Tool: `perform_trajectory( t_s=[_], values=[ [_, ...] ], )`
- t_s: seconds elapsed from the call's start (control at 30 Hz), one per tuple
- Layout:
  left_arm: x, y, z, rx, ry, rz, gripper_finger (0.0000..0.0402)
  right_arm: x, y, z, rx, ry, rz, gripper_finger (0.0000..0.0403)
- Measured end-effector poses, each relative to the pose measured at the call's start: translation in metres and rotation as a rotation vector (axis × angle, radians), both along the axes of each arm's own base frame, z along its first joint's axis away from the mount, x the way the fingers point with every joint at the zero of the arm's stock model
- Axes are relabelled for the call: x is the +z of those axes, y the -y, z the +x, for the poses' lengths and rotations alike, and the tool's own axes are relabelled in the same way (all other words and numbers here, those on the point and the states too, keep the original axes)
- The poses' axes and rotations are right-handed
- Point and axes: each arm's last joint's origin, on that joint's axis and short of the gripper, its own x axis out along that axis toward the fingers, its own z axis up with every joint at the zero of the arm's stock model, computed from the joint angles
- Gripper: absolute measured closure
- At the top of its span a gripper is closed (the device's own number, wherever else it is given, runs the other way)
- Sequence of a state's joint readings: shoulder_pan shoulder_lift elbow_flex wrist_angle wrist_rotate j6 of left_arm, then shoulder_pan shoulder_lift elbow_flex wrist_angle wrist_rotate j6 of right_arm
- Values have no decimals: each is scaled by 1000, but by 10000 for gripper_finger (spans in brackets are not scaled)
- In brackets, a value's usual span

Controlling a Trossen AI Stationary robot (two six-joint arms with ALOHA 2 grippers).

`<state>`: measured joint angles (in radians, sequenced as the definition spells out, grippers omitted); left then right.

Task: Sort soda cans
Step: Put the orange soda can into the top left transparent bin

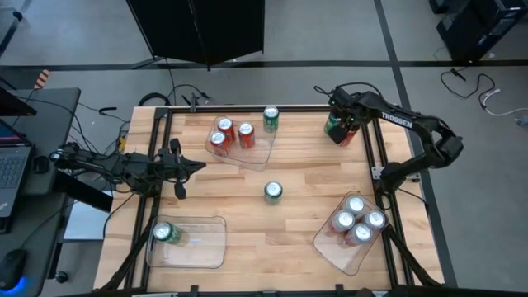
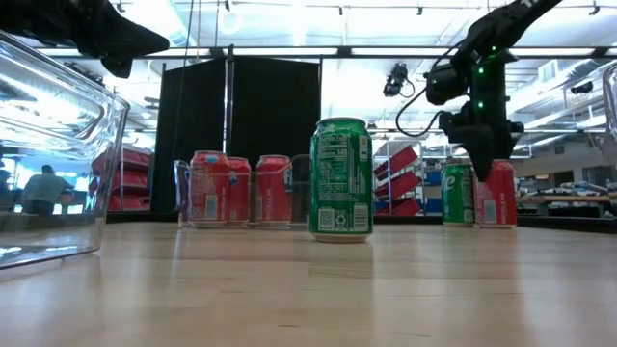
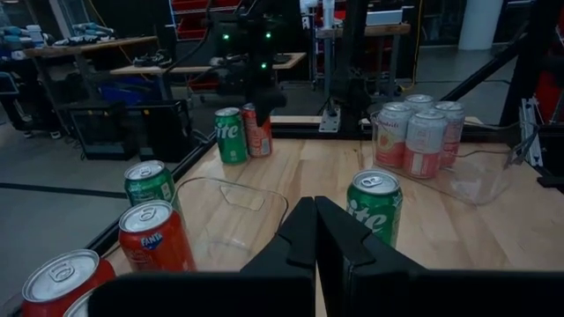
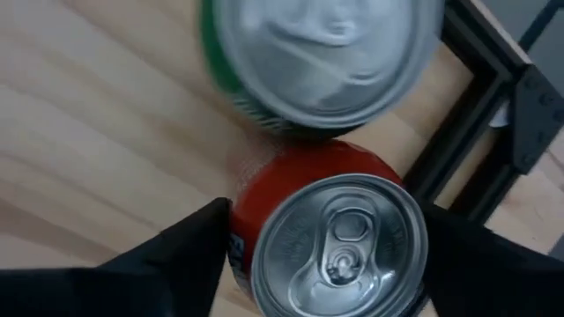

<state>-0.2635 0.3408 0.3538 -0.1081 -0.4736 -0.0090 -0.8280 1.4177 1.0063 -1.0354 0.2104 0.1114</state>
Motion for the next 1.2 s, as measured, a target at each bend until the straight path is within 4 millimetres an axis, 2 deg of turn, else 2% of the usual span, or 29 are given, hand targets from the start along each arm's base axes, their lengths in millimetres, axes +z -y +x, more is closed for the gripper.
perform_trajectory(
  t_s=[0.07,0.23,0.37,0.5,0.67,0.83,1.03,1.2],
  values=[
    [0,0,0,0,0,0,401,2,-4,3,21,11,0,130],
    [0,0,0,9,4,-14,401,20,-30,10,75,66,14,130],
    [0,0,0,11,6,-25,401,49,-58,22,134,120,-15,130],
    [0,0,0,15,11,-46,401,83,-85,45,212,231,-47,130],
    [1,0,0,15,17,-49,401,116,-110,93,361,363,-87,130],
    [1,0,0,15,19,-48,401,135,-121,152,521,417,-119,130],
    [3,-1,0,19,25,-50,401,141,-113,220,663,435,-153,130],
    [2,-1,0,20,13,-51,401,130,-104,265,736,434,-177,130]
  ],
)
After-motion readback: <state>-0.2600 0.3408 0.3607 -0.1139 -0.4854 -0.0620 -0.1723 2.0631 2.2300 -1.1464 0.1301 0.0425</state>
